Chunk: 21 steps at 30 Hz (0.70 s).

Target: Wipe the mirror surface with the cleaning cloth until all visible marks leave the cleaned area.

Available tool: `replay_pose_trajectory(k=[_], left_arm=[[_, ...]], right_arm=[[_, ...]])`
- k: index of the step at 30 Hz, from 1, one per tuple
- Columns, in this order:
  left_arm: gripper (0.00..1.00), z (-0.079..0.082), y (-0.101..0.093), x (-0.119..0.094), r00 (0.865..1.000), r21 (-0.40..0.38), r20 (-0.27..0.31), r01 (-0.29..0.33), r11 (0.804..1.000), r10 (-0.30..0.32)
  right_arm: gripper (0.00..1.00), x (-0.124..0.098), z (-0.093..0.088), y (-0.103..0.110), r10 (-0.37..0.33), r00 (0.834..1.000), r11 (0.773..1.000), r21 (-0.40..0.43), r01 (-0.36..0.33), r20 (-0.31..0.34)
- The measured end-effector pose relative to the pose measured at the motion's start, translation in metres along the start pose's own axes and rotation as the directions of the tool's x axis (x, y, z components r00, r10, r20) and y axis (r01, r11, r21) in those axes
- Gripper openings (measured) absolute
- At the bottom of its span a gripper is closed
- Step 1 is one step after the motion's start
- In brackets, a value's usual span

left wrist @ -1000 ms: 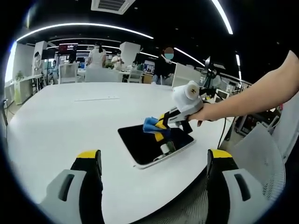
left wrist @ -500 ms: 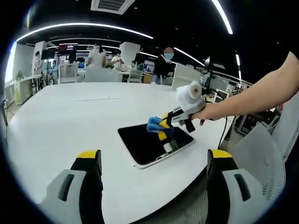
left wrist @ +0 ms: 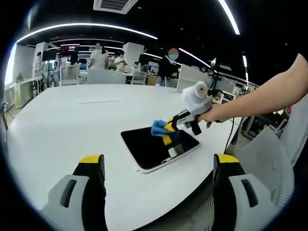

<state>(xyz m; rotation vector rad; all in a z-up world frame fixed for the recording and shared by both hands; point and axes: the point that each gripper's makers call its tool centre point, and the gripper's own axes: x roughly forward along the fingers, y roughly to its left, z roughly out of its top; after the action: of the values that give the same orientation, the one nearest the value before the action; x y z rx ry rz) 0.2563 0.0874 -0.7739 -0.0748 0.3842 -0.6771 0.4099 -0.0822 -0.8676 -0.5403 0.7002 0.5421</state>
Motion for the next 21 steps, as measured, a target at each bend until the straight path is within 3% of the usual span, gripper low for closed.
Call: replay_pose_trajectory(k=[21], left_arm=[[0.93,-0.002,0.001,0.000,1.000,0.004,-0.009,0.003,1.000,-0.003]], right_arm=[[0.00,-0.014,-0.006,0.023,0.011,1.000,1.000,0.003,-0.011,0.013]])
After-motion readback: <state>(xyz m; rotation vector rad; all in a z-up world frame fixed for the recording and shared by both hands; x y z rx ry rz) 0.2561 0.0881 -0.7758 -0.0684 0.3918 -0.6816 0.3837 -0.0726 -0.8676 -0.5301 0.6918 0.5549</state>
